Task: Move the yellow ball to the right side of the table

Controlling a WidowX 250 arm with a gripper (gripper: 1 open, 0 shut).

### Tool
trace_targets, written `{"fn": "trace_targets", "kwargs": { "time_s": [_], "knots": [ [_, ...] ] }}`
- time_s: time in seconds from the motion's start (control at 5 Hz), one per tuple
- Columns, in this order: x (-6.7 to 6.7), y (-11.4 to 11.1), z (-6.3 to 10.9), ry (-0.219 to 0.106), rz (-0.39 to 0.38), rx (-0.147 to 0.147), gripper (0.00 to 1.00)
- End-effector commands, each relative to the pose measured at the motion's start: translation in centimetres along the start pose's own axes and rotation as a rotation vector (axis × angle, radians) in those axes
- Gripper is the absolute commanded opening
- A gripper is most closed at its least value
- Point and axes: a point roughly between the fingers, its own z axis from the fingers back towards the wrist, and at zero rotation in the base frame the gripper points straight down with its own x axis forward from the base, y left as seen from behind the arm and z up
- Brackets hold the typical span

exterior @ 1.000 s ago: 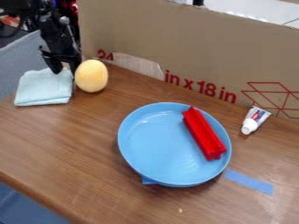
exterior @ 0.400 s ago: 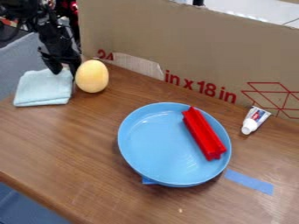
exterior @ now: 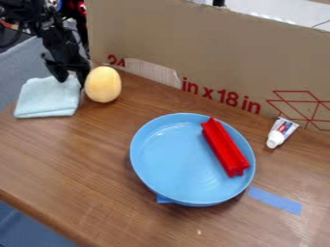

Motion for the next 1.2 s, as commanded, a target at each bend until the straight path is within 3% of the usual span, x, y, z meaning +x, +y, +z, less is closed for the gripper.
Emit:
{"fn": "trace_targets", "kwargs": {
  "time_s": [0.0,0.2,0.4,0.6,0.8,1.0],
  "knots": [
    [0.2,-0.7,0.5,-0.027,0.013,-0.003,1.00],
    [0.5,-0.7,-0.3,-0.033,0.016,-0.014,1.00],
    [2.2,-1.9,-0.6,-0.032,-0.005,-0.001,1.00],
    [2.1,-1.0,-0.6,-0.030,-0.023,-0.011,1.00],
    [1.9,-0.6,-1.7,-0.019,-0.021,-0.008,1.00],
    [2.0,-2.2,-0.9,-0.015,-0.015,-0.002,1.00]
  ]
}}
